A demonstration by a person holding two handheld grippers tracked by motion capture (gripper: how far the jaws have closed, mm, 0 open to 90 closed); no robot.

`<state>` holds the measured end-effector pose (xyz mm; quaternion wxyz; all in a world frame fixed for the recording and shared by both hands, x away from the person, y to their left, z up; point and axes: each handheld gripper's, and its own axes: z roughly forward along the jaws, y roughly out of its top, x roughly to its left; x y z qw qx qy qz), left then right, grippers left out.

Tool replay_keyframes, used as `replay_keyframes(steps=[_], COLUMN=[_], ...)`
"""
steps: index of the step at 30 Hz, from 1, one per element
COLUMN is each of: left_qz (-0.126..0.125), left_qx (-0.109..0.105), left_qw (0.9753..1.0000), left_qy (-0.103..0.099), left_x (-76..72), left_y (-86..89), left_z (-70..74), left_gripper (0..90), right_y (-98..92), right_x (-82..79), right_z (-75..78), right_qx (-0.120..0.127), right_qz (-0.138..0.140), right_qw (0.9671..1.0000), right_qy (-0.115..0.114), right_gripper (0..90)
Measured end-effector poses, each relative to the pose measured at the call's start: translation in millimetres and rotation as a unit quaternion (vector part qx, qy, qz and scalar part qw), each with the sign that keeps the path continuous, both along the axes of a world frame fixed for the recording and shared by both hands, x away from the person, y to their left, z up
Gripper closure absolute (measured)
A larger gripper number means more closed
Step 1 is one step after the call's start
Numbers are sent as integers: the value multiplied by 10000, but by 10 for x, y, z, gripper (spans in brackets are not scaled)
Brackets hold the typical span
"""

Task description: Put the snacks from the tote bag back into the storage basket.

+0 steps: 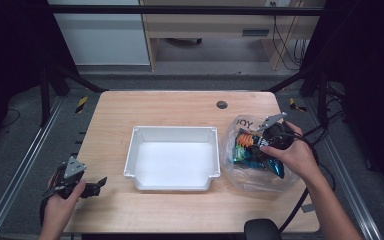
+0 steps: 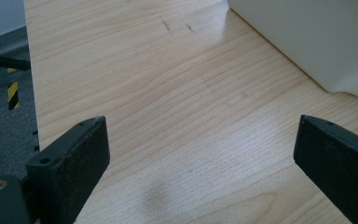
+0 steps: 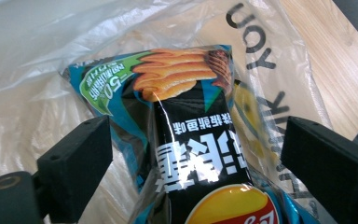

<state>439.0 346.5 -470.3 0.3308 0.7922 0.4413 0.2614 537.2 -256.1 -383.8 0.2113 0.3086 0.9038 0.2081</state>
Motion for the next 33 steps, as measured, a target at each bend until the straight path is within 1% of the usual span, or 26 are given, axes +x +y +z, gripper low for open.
replay_keyframes(steps=[1,3,4,6,9,13,15,16,17,21,24,26,33], left_qz=[-8,-7,0,3,-7,-5,-1,-1,1,1,-3,-5,0], left_qx=[5,5,0,8,21,9,7,7,7,5,8,11,15], left_qw=[10000,10000,10000,10000,10000,10000,10000,10000,10000,10000,10000,10000,10000], left_qy=[3,5,8,24,39,27,34,34,32,33,34,36,39], left_x=[1,1,1,2,6,5,7,7,7,8,8,8,9], left_y=[-4,-3,-1,7,5,-4,-1,-1,1,1,-1,0,0], left_z=[-1,-1,-2,-3,-5,-9,-9,-9,-8,-9,-10,-9,-10], left_gripper=[31,31,31,31,31,31,31,31,31,30,30,30,30], right_y=[-4,-4,-4,0,1,5,10,11,11,17,20,18,10], right_x=[7,11,16,19,61,95,134,144,144,194,210,224,241], right_z=[-8,-17,-34,-47,-95,-127,-167,-177,-177,-251,-283,-315,-371], right_qx=[-76,-97,-131,-148,-241,-251,-253,-281,-281,-351,-391,-431,-437], right_qz=[8,7,113,107,108,97,127,132,132,180,182,179,188], right_qw=[10000,10000,9998,9998,9996,9995,9994,9992,9992,9985,9982,9977,9973], right_qy=[23,15,17,37,118,175,214,266,266,376,412,491,563], right_gripper=[106,112,144,141,129,129,129,129,129,130,131,131,131])
